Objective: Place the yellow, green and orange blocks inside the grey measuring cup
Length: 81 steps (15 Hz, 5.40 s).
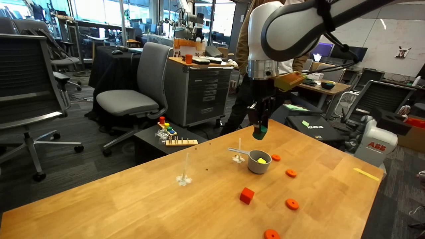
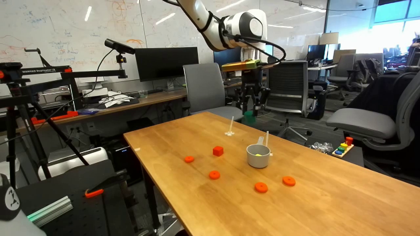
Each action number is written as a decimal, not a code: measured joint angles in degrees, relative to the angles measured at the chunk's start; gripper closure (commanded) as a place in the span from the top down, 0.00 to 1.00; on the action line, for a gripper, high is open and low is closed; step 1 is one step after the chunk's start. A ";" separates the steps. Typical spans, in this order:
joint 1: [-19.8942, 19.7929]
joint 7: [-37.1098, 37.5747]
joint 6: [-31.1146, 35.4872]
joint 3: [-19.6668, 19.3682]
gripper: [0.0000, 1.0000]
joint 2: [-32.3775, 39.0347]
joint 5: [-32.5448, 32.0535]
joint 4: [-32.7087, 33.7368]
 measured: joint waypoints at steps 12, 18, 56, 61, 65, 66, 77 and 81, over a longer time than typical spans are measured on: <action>-1.60 2.19 0.74 -0.18 1.00 -0.18 0.57 -2.87; 1.52 2.06 0.68 2.50 1.00 0.27 0.58 -4.62; 5.94 0.21 -0.34 2.82 0.17 16.77 0.63 6.49; 3.51 0.20 -0.12 2.80 0.15 15.53 0.99 6.51; 3.26 0.23 0.00 2.81 0.15 13.73 1.04 6.53; 3.26 0.26 0.01 2.81 0.15 13.03 1.04 6.53; 0.73 1.34 0.12 0.44 0.14 2.87 1.04 2.28; -0.90 2.01 1.13 -0.12 0.14 1.17 1.04 -0.82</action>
